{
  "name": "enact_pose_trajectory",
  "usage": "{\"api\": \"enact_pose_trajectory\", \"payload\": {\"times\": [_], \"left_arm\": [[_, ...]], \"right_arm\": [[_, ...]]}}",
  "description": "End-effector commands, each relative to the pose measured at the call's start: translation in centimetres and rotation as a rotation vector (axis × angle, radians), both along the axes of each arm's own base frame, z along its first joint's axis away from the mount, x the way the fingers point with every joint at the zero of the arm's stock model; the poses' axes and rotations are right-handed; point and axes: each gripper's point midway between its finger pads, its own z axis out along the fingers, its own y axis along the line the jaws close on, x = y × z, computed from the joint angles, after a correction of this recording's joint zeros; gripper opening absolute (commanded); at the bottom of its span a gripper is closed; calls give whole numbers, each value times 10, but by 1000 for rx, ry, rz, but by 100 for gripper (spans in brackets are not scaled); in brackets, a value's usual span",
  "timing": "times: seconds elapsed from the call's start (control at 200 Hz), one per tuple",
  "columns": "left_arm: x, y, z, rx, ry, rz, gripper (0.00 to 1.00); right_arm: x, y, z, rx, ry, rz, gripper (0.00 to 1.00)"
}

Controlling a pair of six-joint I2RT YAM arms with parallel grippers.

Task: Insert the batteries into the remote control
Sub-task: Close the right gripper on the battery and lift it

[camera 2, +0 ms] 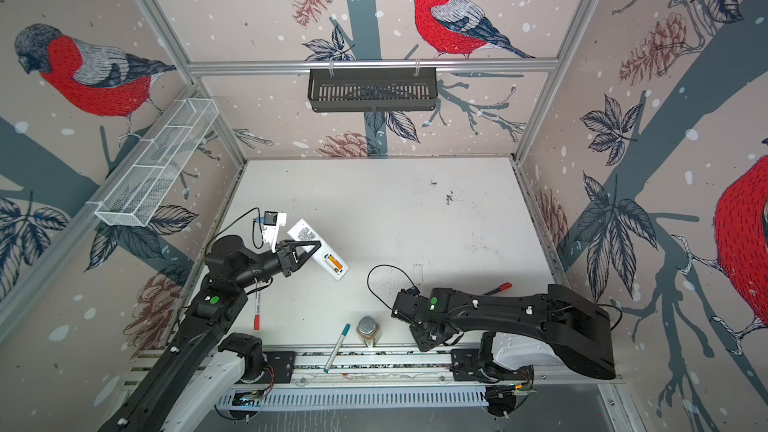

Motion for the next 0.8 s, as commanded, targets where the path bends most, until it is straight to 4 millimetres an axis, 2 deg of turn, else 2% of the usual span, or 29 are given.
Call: {"api": "enact_pose_trajectory", "payload": {"times": [0.0, 0.45, 0.795], "left_arm": [[2, 1, 8, -6, -44, 5, 0], [2, 1, 8, -6, -44, 7, 0], [4, 1, 6, -6, -35, 7, 0]], "right_arm": [[-2, 7, 0, 4, 6, 27, 35], [9, 16, -7, -60, -27, 100, 28], [14, 36, 3, 17, -51, 112, 19]]}}
